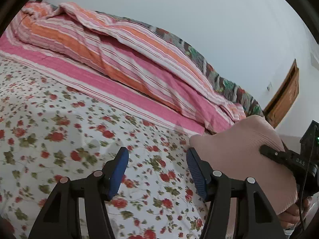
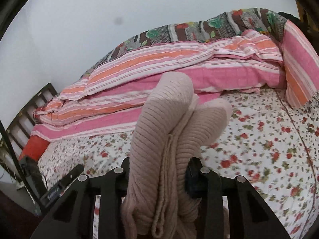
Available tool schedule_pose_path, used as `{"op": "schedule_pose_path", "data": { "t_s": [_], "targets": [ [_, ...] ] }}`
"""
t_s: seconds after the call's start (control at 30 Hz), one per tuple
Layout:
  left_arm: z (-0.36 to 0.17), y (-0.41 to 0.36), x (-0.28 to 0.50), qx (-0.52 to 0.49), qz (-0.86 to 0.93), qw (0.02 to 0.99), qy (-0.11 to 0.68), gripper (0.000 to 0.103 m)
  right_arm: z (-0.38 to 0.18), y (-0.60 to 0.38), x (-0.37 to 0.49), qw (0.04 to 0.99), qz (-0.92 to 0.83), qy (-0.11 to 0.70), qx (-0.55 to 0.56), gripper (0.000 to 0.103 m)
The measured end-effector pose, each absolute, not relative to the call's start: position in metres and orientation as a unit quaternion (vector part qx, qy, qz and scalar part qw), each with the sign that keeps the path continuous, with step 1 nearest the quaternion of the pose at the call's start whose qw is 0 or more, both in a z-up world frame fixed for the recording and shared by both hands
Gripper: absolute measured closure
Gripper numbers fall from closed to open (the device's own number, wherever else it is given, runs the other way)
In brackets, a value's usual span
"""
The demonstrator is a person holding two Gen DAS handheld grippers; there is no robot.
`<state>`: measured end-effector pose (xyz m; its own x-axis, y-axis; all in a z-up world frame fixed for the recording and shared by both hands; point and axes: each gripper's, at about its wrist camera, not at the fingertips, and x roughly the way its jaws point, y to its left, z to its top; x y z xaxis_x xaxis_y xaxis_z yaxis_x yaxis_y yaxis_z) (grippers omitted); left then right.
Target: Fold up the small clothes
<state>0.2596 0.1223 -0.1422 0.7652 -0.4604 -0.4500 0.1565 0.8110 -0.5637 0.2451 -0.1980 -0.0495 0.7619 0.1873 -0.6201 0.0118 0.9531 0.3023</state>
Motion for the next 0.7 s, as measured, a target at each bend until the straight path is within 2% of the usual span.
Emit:
{"op": "schedule_pose_path", "data": {
  "t_s": [0.2,0.33,0.47,0.53,0.63,0.7],
  "targets": [
    [-0.14,0.143,0.258,-0.239,-0.123,0.919,0.287,0.045,-0.058,-0.177,0.278,0.902,0.152,0.328,0.234,0.067],
    [-0.144,0.142,0.264,-0.236,-0.117,0.918,0.298,0.045,-0.103,-0.195,0.298,0.875,0.163,0.345,0.299,0.066],
    [-0.145,0.13,0.269,-0.219,-0.122,0.918,0.307,0.045,-0.166,-0.22,0.309,0.858,0.087,0.43,0.267,0.063],
    [-0.145,0.122,0.269,-0.209,-0.128,0.919,0.309,0.045,-0.182,-0.235,0.307,0.853,0.081,0.444,0.262,0.058],
    [-0.147,0.108,0.27,-0.192,-0.138,0.918,0.317,0.045,-0.166,-0.238,0.292,0.869,0.093,0.427,0.231,0.056],
    [-0.149,0.099,0.27,-0.18,-0.139,0.919,0.322,0.045,-0.143,-0.227,0.276,0.898,0.077,0.401,0.165,0.056]
  ]
}}
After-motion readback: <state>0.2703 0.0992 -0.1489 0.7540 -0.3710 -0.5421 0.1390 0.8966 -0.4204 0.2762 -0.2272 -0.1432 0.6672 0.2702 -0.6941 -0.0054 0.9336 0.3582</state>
